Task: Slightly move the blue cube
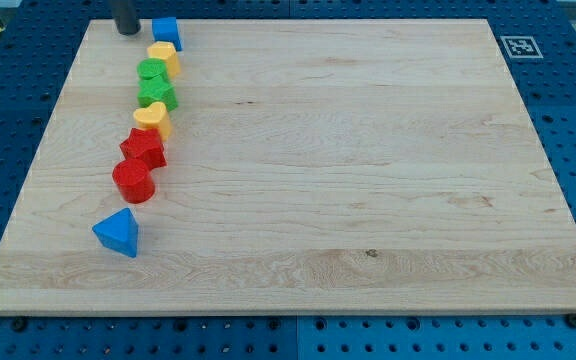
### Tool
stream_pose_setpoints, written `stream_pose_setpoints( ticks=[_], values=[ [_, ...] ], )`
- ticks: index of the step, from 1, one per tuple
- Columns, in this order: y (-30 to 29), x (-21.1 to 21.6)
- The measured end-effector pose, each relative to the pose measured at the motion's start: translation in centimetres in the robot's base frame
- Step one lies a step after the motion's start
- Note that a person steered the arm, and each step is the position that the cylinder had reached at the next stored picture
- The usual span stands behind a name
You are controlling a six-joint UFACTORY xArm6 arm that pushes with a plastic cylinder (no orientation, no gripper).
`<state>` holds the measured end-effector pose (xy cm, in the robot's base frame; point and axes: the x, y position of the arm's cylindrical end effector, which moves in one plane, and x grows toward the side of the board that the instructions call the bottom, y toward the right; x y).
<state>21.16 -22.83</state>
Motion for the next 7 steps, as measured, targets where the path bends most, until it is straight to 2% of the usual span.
stream_pose_setpoints(
  ticks=[2, 3, 5, 7],
  values=[
    [5.4, 0.4],
    [5.9, 0.6],
    [2.9, -0.1],
    [3.4, 1.2]
  ],
)
